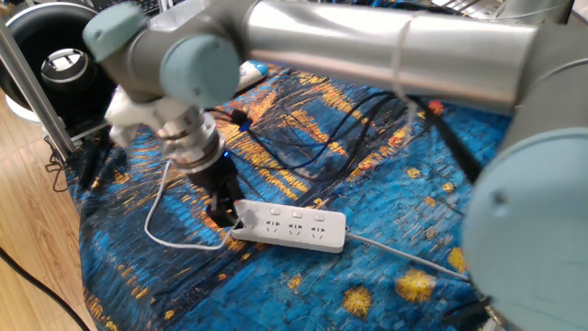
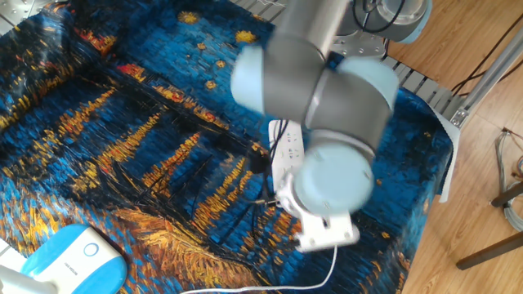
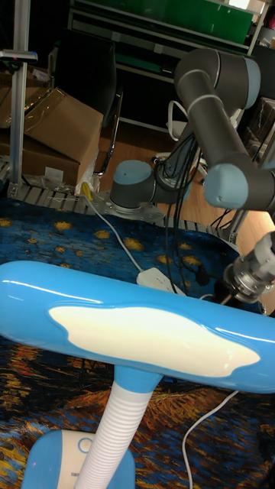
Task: Plug in the power cord of the desk lamp, turn on the socket, and light up the desk lamp
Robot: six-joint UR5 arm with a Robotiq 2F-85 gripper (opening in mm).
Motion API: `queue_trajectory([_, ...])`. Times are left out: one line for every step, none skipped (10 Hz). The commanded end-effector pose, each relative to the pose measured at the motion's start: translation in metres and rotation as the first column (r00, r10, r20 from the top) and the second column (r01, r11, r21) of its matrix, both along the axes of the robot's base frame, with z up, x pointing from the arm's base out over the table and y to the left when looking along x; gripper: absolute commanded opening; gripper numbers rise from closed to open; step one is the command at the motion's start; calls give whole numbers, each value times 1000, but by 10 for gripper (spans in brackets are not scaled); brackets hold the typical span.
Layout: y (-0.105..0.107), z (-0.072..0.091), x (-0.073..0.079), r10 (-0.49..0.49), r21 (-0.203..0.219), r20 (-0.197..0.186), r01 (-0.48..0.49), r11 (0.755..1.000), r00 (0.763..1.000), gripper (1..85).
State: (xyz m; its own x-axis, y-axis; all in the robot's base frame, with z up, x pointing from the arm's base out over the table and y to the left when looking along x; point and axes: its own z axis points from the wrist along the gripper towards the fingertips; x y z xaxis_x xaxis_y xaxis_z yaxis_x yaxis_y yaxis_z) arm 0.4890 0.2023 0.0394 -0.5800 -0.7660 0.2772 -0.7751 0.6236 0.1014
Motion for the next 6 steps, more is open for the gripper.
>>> queue_trajectory([-6, 34, -13, 17, 54, -12, -17, 998, 1000, 733])
queue_trajectory([-6, 45, -14, 12, 40, -13, -12, 999, 1000, 687])
queue_trajectory([-1, 52, -8, -20, 33, 22, 20, 999, 1000, 650])
queue_trajectory([2, 52, 2, -48, 19, 71, 47, 999, 996, 553])
queue_trajectory([4, 52, 7, -75, 16, 94, 74, 997, 993, 427])
queue_trajectory([3, 53, 8, -81, 5, 98, 81, 997, 992, 333])
